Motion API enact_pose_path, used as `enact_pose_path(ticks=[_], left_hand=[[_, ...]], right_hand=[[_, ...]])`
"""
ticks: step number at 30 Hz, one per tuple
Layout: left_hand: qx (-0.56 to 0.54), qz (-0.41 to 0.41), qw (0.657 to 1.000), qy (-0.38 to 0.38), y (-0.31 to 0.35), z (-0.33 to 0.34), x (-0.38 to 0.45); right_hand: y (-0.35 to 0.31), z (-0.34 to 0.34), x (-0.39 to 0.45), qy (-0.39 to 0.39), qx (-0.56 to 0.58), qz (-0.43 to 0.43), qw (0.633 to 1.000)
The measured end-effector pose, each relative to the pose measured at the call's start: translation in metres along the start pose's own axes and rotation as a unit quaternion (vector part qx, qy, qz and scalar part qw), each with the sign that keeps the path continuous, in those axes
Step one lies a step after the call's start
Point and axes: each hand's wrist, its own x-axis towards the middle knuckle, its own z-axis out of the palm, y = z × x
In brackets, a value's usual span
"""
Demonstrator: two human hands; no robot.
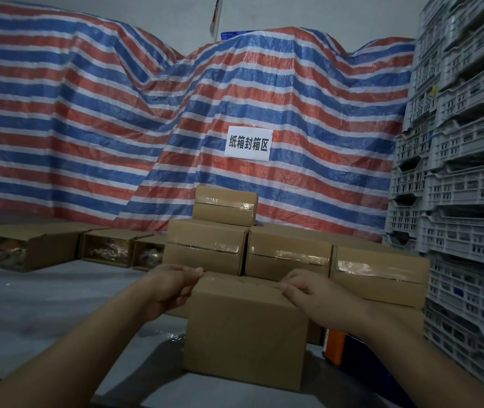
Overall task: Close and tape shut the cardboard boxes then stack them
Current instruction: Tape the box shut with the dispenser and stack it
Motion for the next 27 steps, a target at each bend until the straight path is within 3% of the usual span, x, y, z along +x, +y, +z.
enact_pose_path(ticks=[12, 16, 21, 27], left_hand=[[0.083, 0.064, 0.994, -0.036, 0.003, -0.016, 0.005], [0.077, 0.042, 0.993, -0.084, 0.022, -0.029, 0.01], [0.186, 0.018, 0.977, -0.101, 0.032, -0.038, 0.016], [0.289, 0.051, 0.951, -0.097, 0.033, -0.041, 0.023]], right_hand=[[0.002, 0.001, 0.001, 0.001, 0.007, -0.007, 1.0], [0.003, 0.002, 0.002, 0.001, 0.005, -0.012, 1.0], [0.003, 0.001, 0.001, -0.001, 0.019, -0.013, 1.0], [0.0, 0.0, 0.0, 0.003, 0.008, -0.01, 1.0]])
